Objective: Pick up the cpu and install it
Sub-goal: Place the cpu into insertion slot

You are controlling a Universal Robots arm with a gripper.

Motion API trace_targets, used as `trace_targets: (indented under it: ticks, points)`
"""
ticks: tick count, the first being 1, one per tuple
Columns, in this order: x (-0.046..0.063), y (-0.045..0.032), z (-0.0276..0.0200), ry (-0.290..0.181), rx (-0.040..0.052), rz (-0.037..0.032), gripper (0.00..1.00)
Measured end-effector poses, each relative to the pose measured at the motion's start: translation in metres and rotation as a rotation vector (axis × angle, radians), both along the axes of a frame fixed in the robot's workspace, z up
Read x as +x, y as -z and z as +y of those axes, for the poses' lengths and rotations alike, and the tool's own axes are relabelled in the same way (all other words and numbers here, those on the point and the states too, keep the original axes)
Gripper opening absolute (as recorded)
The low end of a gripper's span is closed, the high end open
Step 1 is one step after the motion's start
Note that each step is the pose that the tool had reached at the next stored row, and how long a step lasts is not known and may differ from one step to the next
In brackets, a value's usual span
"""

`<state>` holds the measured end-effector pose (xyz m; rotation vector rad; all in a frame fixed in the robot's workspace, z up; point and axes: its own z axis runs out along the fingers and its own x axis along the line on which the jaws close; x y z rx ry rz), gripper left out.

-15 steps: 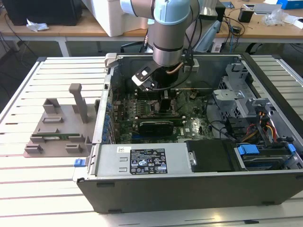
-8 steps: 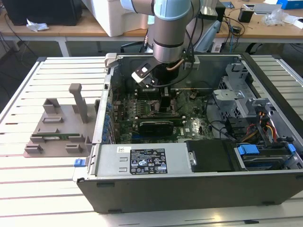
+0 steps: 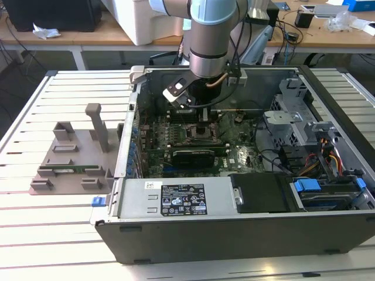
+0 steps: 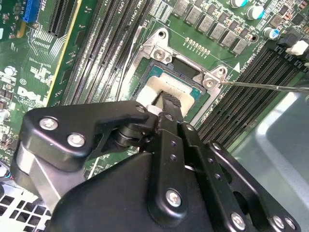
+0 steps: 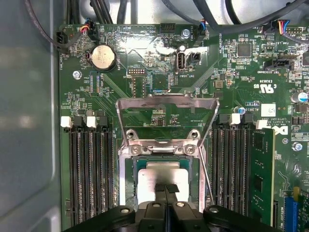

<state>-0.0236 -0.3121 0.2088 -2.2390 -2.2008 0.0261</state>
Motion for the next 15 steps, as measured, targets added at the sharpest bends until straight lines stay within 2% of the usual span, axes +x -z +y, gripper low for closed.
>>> trace_targets:
  ticks: [3, 9, 11, 12, 13, 15]
  points:
    - [0.001, 0.0030, -0.0001, 0.000, -0.0005, 0.0030, 0.11]
    - [0.021, 0.0057, -0.0001, 0.000, -0.0020, 0.0166, 0.11]
    - [0.024, 0.0051, 0.0000, 0.000, -0.0011, 0.0161, 0.11]
    - [0.025, 0.0006, 0.0003, 0.000, -0.0007, 0.0155, 0.11]
    - [0.025, -0.0091, 0.0001, 0.000, -0.0033, 0.0163, 0.11]
    - [0.025, -0.0227, 0.0001, 0.000, -0.0041, 0.0164, 0.11]
